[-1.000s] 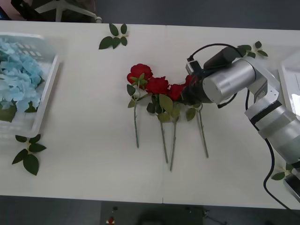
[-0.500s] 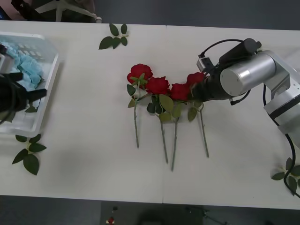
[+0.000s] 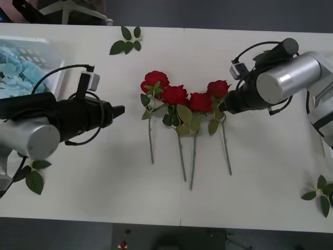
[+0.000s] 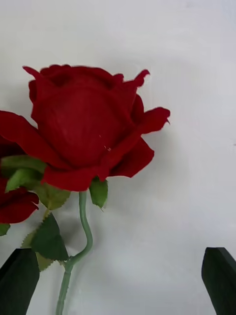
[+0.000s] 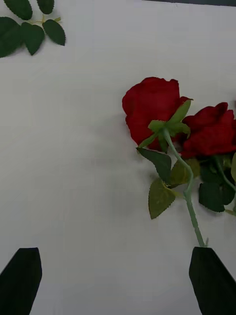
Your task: Put the red flowers into the right box and the blue flowers into the left box
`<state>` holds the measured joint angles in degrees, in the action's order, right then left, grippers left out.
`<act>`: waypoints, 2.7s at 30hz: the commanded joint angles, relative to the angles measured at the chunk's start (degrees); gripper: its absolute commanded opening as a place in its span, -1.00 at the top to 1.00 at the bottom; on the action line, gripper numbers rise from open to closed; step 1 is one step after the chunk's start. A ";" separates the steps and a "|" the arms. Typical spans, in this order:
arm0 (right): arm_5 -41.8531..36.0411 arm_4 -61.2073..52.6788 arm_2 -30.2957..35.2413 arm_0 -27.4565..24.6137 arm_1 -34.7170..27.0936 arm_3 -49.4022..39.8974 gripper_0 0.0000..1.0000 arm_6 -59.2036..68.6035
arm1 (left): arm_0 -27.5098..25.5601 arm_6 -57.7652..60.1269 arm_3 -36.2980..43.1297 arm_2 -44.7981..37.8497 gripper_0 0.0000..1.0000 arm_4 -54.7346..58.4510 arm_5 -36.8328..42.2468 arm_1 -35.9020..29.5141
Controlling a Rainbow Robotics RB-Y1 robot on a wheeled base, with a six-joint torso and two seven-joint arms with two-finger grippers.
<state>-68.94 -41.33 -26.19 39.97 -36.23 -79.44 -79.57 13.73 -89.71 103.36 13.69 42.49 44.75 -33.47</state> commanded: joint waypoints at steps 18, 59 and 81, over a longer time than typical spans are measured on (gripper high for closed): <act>3.63 8.98 -6.60 1.60 2.22 2.09 -0.82 -2.70 | 22.31 11.93 -24.00 18.65 -1.00 -5.92 -1.25 9.12; -5.42 -0.86 0.70 9.77 -12.55 -5.38 1.00 -1.20 | 21.16 13.33 -18.55 14.79 1.00 -13.66 -2.92 8.42; 6.53 2.92 -1.24 11.09 -29.16 16.60 1.00 -11.84 | 13.60 10.87 12.65 6.44 1.00 -0.39 -14.17 12.73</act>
<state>-65.92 -38.94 -26.89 50.34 -63.84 -65.69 -88.34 23.55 -78.43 116.89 20.95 42.20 31.29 -25.29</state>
